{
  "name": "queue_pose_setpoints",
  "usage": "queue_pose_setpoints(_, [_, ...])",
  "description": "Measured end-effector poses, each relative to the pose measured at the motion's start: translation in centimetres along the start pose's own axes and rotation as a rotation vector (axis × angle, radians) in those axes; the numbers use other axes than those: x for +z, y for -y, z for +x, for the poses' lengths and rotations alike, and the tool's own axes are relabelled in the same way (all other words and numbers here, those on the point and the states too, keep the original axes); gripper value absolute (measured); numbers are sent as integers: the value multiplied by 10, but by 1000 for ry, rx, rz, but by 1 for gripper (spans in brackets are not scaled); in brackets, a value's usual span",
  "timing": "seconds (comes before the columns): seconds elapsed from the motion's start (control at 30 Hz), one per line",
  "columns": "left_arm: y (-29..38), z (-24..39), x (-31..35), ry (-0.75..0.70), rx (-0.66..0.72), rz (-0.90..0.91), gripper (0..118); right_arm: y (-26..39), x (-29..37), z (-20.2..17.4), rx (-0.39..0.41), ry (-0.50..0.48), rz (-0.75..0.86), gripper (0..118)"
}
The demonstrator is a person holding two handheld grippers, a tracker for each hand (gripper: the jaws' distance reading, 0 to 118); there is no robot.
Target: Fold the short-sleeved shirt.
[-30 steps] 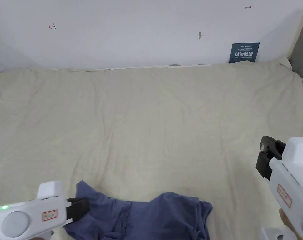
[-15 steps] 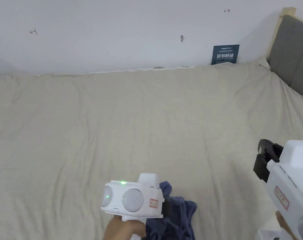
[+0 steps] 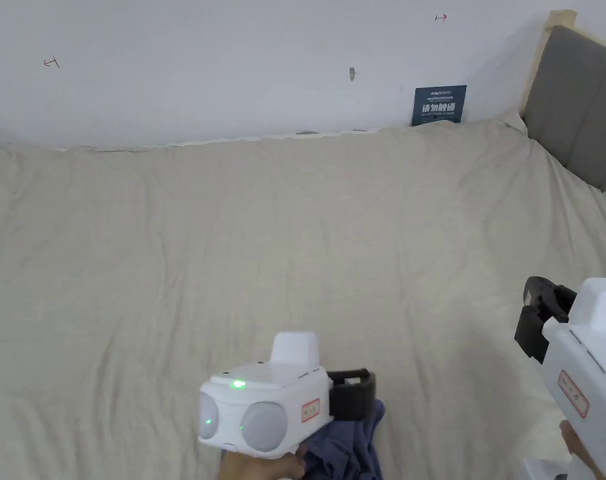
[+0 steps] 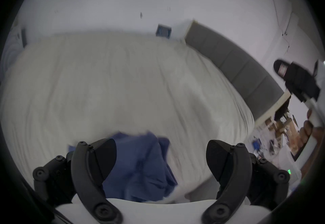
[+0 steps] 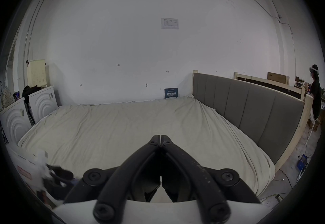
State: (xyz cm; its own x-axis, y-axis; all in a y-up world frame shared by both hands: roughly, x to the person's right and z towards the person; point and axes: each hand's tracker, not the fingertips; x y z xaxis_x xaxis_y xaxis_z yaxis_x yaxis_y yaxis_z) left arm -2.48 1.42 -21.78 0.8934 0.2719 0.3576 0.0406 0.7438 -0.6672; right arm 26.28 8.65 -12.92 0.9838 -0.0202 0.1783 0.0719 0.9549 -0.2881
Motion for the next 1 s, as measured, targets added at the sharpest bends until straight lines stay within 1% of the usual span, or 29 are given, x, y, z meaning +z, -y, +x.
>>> queue_pose_setpoints(0.07, [-2, -9, 17, -67, -24, 108, 101, -1, -1, -2, 1, -5, 4, 2])
queue_pose_setpoints(0.13, [5, -12, 33, -138, -35, 187, 76, -3, -1, -4, 4, -11, 6, 2])
queue_pose_setpoints(0.17, [8, -17, 37, -170, -45, 210, 55, -3, -1, -6, 5, -16, 8, 2])
queue_pose_setpoints(0.2, [11, -22, 38, -208, -57, 219, 19, -4, -2, -8, 6, -20, 9, 2])
queue_pose_setpoints(0.23, [15, -26, 37, -235, -70, 212, 0, -4, -2, -9, 7, -25, 10, 2])
queue_pose_setpoints(0.3, [24, -43, 29, -226, -57, 186, 0, -4, -3, -11, 11, -31, 11, 2])
queue_pose_setpoints(0.37, [37, -55, 16, -198, -29, 115, 0, -4, -3, -12, 12, -40, 10, 2])
queue_pose_setpoints(0.47, [60, -61, -4, -193, -49, 51, 0, -3, -4, -13, 15, -46, 6, 2])
queue_pose_setpoints(0.63, [79, -27, -20, -101, -57, -44, 0, -1, -4, -6, 19, -40, 1, 2])
queue_pose_setpoints(0.8, [102, 3, -59, -42, -104, -109, 0, 0, -5, 5, 15, -13, -9, 2])
queue_pose_setpoints(0.93, [105, 32, -74, -58, -159, -151, 0, 3, -5, 12, 15, 5, -18, 2])
queue_pose_setpoints(1.0, [114, 34, -81, -83, -151, -144, 0, 4, -6, 14, 15, 10, -23, 2])
